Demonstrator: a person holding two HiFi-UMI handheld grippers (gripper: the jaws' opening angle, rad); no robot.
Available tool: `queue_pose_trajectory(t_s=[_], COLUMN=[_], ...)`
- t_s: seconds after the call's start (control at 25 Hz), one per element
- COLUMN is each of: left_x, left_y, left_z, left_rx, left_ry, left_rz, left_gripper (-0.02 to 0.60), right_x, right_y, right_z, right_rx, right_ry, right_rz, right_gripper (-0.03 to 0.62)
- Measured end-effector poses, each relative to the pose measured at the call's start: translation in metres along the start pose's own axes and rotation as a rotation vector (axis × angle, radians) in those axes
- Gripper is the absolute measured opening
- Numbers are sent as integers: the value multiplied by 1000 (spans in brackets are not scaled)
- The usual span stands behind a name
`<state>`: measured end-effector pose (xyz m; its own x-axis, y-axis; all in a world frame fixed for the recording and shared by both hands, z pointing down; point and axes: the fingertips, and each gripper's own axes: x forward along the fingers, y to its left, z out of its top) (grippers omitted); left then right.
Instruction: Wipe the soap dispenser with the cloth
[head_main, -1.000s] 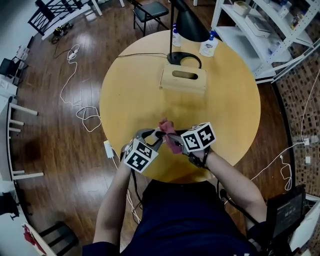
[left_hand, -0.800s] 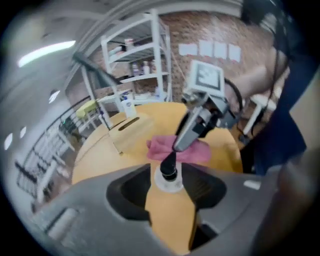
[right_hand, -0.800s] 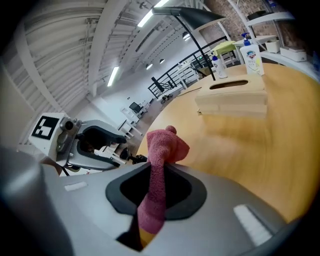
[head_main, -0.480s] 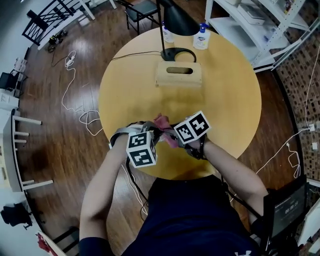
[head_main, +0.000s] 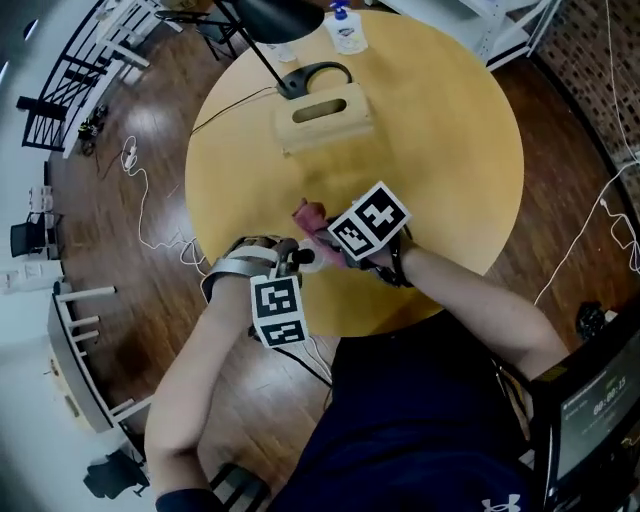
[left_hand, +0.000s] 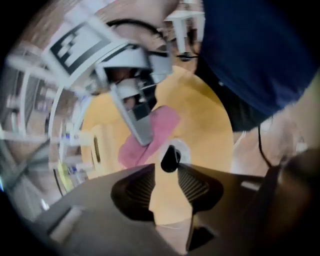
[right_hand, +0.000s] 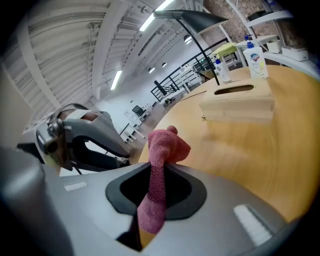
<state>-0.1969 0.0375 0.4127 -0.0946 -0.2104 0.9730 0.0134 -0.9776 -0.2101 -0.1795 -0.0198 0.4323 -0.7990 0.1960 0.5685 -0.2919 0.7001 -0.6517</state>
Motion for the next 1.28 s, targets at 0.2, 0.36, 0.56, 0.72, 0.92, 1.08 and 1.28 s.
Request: queue_pose_trajectory(t_s=[0.2, 0.36, 0.56, 0.72, 0.92, 1.08, 1.28], left_x=[-15, -24, -21, -24, -20, -17, -20], left_y=[-1, 8, 10, 4, -6, -1, -9], left_z=[4, 2, 2, 5, 21, 21, 32], left_rx=[-733, -996, -1198, -1353, -1422, -1279, -953], left_ry=[-148, -213, -290, -378, -439, -387, -239], left_rz=[-245, -314, -392, -473, -524, -501, -499], left_gripper=[138, 132, 92, 87, 169, 167, 169], right_x=[20, 13, -3, -4, 5, -7, -24], right_y=[16, 24, 21, 27, 29, 37, 21], right_z=[-18, -29, -21, -8, -31, -47, -26], right_rx=[-126, -187, -143, -134, -105, -132, -113], right_ry=[109, 128, 70, 8, 65, 100, 20], right_rz=[24, 16, 46, 47, 47, 89, 60], right_gripper=[66, 64, 66, 66, 66, 66, 66])
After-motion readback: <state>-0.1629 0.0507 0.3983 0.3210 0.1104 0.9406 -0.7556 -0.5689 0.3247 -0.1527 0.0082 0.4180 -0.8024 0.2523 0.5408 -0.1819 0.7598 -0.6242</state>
